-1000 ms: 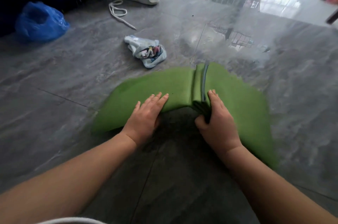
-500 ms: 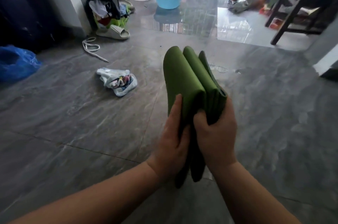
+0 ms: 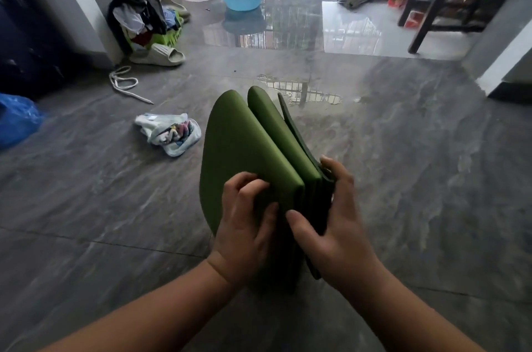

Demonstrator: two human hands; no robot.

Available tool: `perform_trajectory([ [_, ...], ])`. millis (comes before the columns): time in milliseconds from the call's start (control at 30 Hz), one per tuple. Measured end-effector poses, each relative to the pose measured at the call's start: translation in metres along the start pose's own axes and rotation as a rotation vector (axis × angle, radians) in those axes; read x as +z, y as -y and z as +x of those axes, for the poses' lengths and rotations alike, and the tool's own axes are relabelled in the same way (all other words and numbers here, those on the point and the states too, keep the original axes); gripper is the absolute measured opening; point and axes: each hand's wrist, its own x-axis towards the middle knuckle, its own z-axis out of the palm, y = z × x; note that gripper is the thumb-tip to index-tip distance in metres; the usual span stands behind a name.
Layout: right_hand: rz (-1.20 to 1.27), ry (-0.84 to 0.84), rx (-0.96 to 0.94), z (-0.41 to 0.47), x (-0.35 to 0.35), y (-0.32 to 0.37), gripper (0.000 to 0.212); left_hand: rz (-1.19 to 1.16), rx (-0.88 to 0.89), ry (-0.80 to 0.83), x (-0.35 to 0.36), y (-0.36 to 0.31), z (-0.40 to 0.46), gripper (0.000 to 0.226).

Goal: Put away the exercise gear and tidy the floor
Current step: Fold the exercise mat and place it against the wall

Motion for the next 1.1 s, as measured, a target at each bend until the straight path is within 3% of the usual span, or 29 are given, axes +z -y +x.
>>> perform_trajectory([
  [100, -0.049, -0.103, 0.094, -0.006, 0.007, 0.008, 0.095, -0.013, 0.004, 0.033, 0.011, -0.008, -0.001, 0.031],
  [267, 0.001, -0.230, 0.068, 0.012, -0.002, -0.007, 0.066, -0.117, -0.013, 0.121, 0.008, -0.003, 0.015, 0.038],
  [333, 0.005, -0.184, 0.041, 0.020, -0.016, -0.008, 0.059, 0.014, 0.007, 0.141, -0.008, 0.007, 0.035, 0.051],
  [467, -0.012, -0.020, 0.028, 0.029, -0.051, -0.010, 0.059, 0.504, 0.144, 0.283, -0.052, 0.012, 0.091, 0.094],
  [600, -0.098, 0.135, 0.021, 0.041, -0.085, -0.026, 0.059, 0.842, 0.217, 0.732, -0.065, -0.010, 0.129, 0.126],
  [667, -0.069, 0.201, 0.019, 0.044, -0.099, -0.033, 0.054, 0.907, 0.135, 0.850, -0.063, -0.015, 0.137, 0.132],
  [833, -0.060, 0.364, -0.024, 0.051, -0.125, -0.043, 0.055, 0.856, 0.003, 0.965, -0.058, -0.016, 0.136, 0.141],
  [933, 0.008, 0.485, 0.018, 0.052, -0.136, -0.043, 0.056, 0.825, -0.051, 1.009, -0.057, -0.025, 0.130, 0.133],
  [1100, 0.077, 0.408, 0.063, 0.053, -0.154, -0.038, 0.058, 0.823, 0.159, 0.739, -0.054, -0.043, 0.112, 0.066],
])
